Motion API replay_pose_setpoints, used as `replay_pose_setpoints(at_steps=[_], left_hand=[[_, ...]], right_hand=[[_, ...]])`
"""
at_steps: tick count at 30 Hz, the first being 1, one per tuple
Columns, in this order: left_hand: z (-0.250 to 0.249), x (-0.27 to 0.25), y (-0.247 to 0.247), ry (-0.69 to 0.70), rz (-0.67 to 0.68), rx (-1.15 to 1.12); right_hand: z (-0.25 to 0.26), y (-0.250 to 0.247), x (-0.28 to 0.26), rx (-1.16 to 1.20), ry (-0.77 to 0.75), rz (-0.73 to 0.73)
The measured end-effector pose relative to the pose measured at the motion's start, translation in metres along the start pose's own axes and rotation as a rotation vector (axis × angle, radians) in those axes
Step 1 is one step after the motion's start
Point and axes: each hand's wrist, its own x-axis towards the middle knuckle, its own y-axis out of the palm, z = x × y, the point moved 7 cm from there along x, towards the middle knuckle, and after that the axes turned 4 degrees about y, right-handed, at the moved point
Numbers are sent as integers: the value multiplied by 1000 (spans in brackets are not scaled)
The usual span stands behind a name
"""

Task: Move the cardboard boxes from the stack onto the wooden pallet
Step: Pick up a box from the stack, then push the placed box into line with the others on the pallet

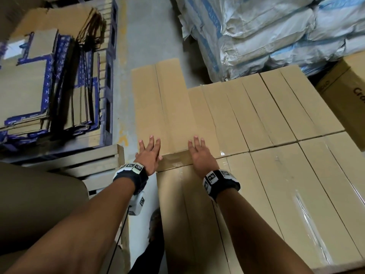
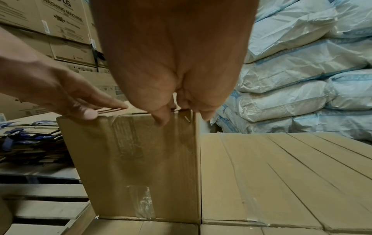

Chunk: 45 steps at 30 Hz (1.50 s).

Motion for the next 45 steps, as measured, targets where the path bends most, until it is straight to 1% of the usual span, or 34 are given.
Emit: replay_pose_setpoints(at_steps=[2,4,5,8,10,13,15,18,22,24,26,29,34,36,40,43,45], left_hand=[[-2,-12,-1,37,36,29],[-14,-34,-5,97,39,30],[-21,-49,-8,114,24,-13],[-44,-104,-10,124,-12,-73],[-67,-149,-10,125,-22,-119],[-113,-220,-15,178,-68,-225],[-140,-258,-14,203,-90,-262],[-178,-322,8,285,-53,-238],[-220,-388,48,392,75,-112],[-234,-414,68,440,120,-56],[-243,-436,87,481,139,1],[-252,-471,114,534,127,58],[-260,-541,168,694,181,178],[-260,-567,193,745,214,240],[-269,-619,243,874,307,344],[-276,-646,279,944,371,402],[-289,-656,299,978,404,455]], right_hand=[[-3,-8,-17,-30,-13,29],[-8,-19,-45,26,3,51],[-12,-22,-62,75,18,57],[-27,-37,-127,189,89,-17],[-33,-47,-178,214,134,-54],[-38,-58,-253,227,162,-59],[-40,-65,-295,232,178,-72],[-42,-72,-376,240,210,-83],[-43,-81,-475,267,303,-176],[-41,-76,-522,296,354,-218],[-36,-66,-566,316,388,-258],[-24,-40,-628,324,484,-286],[15,14,-735,371,667,-376],[32,45,-780,410,759,-363],[57,108,-870,462,894,-288],[65,144,-932,544,1026,-289],[64,161,-967,586,1095,-304]])
